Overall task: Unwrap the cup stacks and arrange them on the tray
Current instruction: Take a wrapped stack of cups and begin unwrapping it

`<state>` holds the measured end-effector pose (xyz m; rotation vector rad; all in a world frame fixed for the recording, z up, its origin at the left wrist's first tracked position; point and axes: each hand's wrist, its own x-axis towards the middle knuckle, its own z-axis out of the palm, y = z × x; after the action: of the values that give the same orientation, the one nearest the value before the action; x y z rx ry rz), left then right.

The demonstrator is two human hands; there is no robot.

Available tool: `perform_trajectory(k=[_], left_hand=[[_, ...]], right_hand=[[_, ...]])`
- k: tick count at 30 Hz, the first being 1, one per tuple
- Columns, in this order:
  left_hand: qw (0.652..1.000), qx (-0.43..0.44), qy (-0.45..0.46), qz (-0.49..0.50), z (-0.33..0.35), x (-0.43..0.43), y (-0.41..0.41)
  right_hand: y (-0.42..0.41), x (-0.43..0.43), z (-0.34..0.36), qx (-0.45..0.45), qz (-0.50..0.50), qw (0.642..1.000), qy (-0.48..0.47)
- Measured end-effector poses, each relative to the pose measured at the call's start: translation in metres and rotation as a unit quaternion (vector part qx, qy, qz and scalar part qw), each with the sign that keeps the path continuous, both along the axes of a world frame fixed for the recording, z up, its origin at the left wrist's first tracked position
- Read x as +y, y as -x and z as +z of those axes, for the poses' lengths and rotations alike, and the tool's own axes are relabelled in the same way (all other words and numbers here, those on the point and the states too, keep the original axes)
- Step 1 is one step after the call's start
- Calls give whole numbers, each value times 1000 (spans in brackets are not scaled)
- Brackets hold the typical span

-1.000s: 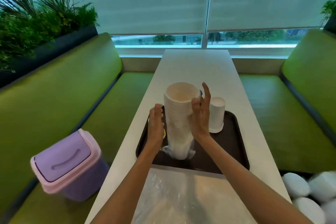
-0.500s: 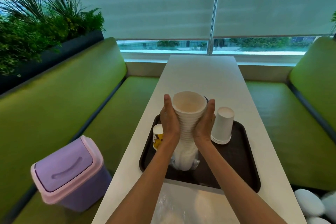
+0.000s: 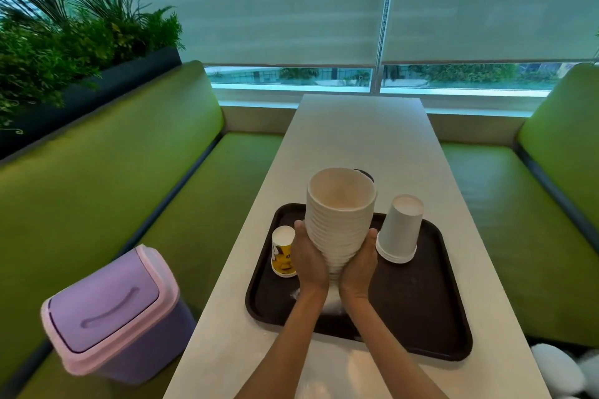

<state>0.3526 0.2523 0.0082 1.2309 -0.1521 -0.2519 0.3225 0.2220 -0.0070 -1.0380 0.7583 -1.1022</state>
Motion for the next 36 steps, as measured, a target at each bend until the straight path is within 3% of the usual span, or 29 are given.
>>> perform_trajectory(k=[7, 12, 14, 19, 22, 25, 28, 30, 32, 34, 36], left_hand=[[997, 21, -68, -39, 10, 20, 0], [999, -33, -12, -26, 65, 17, -17], [999, -48, 5, -25, 83, 6, -18], [999, -47, -1, -21, 71, 0, -12], [995, -58, -53, -60, 69, 6, -18], [973, -142, -162, -77, 70, 25, -34], [945, -266, -185, -43, 102, 43, -51], [913, -352, -190, -85, 135, 49, -59], [851, -417, -238, -213, 166, 50, -61], [724, -488, -372, -315, 189, 43, -55], [587, -534, -496, -352, 200, 30, -48]], right_hand=[[15, -17, -15, 25, 106, 994, 1], [4, -39, 65, -7, 78, 995, 62], [-3, -40, 91, -21, 116, 990, 78], [-6, -27, 82, -21, 99, 990, 98], [-2, -25, 71, 2, 105, 982, 154], [6, -22, 57, 17, 117, 967, 224], [11, -22, 52, 10, 125, 952, 280], [11, -24, 50, 22, 144, 943, 299], [11, -24, 49, 42, 160, 936, 311], [12, -23, 53, 60, 177, 928, 322], [13, -23, 57, 81, 185, 921, 334]])
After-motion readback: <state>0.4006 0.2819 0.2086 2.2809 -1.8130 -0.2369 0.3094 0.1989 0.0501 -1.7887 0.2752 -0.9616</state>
